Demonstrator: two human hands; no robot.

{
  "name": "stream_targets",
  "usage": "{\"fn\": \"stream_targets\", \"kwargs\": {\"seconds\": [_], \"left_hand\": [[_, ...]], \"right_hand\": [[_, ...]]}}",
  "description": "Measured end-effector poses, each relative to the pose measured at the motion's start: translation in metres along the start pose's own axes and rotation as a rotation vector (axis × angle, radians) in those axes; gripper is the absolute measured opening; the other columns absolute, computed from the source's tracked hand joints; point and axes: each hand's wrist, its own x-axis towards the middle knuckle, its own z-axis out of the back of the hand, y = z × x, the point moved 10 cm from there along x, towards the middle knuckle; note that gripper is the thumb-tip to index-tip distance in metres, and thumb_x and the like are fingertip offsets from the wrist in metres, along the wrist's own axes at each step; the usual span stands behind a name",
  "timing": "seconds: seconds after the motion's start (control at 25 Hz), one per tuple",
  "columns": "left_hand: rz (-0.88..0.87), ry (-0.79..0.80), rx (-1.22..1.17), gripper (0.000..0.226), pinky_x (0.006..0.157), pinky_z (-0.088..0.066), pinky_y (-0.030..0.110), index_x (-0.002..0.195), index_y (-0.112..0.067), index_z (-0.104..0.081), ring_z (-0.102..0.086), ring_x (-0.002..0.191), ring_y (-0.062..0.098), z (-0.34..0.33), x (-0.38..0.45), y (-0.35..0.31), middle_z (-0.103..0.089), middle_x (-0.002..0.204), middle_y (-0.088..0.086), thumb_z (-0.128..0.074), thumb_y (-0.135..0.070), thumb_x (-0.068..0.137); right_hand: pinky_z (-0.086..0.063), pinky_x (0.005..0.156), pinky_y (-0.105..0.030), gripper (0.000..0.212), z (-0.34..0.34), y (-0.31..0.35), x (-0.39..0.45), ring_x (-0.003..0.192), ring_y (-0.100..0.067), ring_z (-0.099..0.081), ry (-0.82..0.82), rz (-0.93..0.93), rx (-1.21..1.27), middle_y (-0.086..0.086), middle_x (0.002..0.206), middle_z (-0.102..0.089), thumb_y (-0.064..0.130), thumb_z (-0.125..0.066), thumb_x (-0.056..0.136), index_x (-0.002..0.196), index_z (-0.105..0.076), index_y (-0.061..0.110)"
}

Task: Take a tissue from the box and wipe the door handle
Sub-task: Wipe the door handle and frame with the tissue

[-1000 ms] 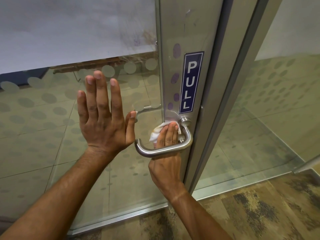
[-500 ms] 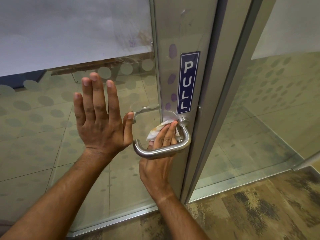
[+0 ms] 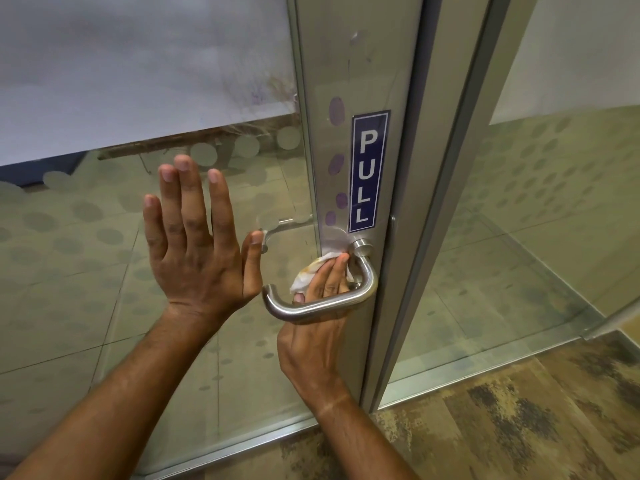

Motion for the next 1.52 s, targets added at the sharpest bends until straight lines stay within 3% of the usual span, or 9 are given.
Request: {"fn": "stream_targets", "kwargs": {"seconds": [0.2, 0.44, 0.64, 0.84, 1.12, 1.2, 1.28, 1.4, 1.52], "left_hand": [[0.012, -0.005, -0.004, 0.074, 0.125, 0.003, 0.039, 0.152, -0.002, -0.017, 0.014, 0.153, 0.018, 0.000, 0.000, 0.000, -0.015, 0.151, 0.026, -0.037, -0.044, 0.095], [0.018, 0.001, 0.000, 0.073, 0.125, 0.005, 0.039, 0.151, -0.001, -0.018, 0.016, 0.153, 0.018, 0.002, 0.001, 0.001, -0.015, 0.150, 0.027, -0.036, -0.044, 0.095], [0.022, -0.006, 0.001, 0.074, 0.125, 0.004, 0.039, 0.152, -0.001, -0.018, 0.015, 0.153, 0.018, 0.000, 0.001, 0.001, -0.016, 0.150, 0.027, -0.037, -0.044, 0.095], [0.025, -0.018, -0.013, 0.077, 0.125, 0.004, 0.039, 0.156, -0.005, -0.012, 0.015, 0.153, 0.018, 0.001, 0.001, 0.002, -0.015, 0.150, 0.027, -0.035, -0.045, 0.095], [0.032, -0.011, -0.018, 0.072, 0.125, 0.003, 0.039, 0.151, 0.000, -0.020, 0.014, 0.153, 0.018, 0.002, 0.002, 0.002, -0.016, 0.150, 0.027, -0.035, -0.044, 0.095], [0.036, -0.005, -0.018, 0.073, 0.125, 0.004, 0.039, 0.150, 0.001, -0.020, 0.015, 0.153, 0.017, 0.003, 0.002, 0.002, -0.016, 0.150, 0.028, -0.037, -0.044, 0.095], [0.031, 0.002, -0.024, 0.073, 0.125, 0.004, 0.039, 0.150, 0.002, -0.021, 0.016, 0.153, 0.017, 0.003, 0.002, 0.002, -0.017, 0.149, 0.029, -0.037, -0.043, 0.095], [0.025, 0.003, -0.013, 0.071, 0.125, 0.005, 0.039, 0.149, 0.003, -0.022, 0.017, 0.153, 0.018, 0.005, 0.003, 0.000, -0.017, 0.148, 0.030, -0.036, -0.043, 0.096], [0.023, 0.007, -0.022, 0.071, 0.125, 0.005, 0.039, 0.149, 0.005, -0.023, 0.018, 0.152, 0.018, 0.005, 0.003, 0.000, -0.019, 0.148, 0.032, -0.035, -0.042, 0.098]], "right_hand": [[-0.021, 0.120, -0.045, 0.064, 0.006, 0.001, 0.018, 0.152, -0.021, 0.004, -0.062, 0.028, -0.038, -0.001, 0.163, 0.019, 0.047, -0.014, 0.104, 0.154, 0.013, 0.016], [-0.032, 0.112, -0.050, 0.083, 0.002, -0.007, -0.002, 0.143, -0.030, -0.022, -0.027, -0.003, -0.055, -0.010, 0.160, -0.008, 0.036, -0.039, 0.093, 0.153, 0.015, 0.018], [-0.013, 0.123, -0.038, 0.078, 0.000, -0.008, 0.007, 0.149, -0.029, -0.012, 0.016, 0.119, -0.155, -0.007, 0.163, 0.004, 0.025, -0.042, 0.094, 0.154, 0.004, 0.008], [-0.003, 0.122, -0.027, 0.065, -0.002, -0.036, -0.025, 0.149, -0.029, -0.010, 0.176, 0.166, -0.201, -0.016, 0.160, -0.006, 0.012, -0.042, 0.093, 0.151, -0.016, -0.003], [-0.028, 0.112, -0.035, 0.065, 0.005, -0.030, -0.019, 0.142, -0.031, -0.029, 0.100, 0.114, -0.158, -0.020, 0.154, -0.027, 0.010, -0.047, 0.094, 0.150, -0.016, 0.001], [-0.023, 0.115, -0.027, 0.079, 0.008, -0.029, -0.024, 0.145, -0.025, -0.029, 0.116, 0.072, -0.104, -0.013, 0.156, -0.027, 0.004, -0.054, 0.094, 0.153, -0.003, 0.012], [-0.014, 0.117, -0.016, 0.080, 0.012, -0.027, -0.024, 0.148, -0.005, -0.013, 0.064, -0.028, -0.004, -0.002, 0.156, -0.021, 0.005, -0.054, 0.095, 0.153, -0.001, 0.016], [-0.027, 0.111, -0.010, 0.066, 0.029, -0.031, -0.016, 0.135, -0.006, -0.040, -0.094, -0.126, 0.099, 0.000, 0.145, -0.043, -0.002, -0.064, 0.089, 0.146, -0.033, 0.010], [-0.044, 0.078, 0.000, 0.045, 0.052, -0.047, -0.007, 0.084, -0.003, -0.066, -0.179, -0.138, 0.134, -0.006, 0.103, -0.075, -0.017, -0.068, 0.077, 0.116, -0.070, 0.005]]}}
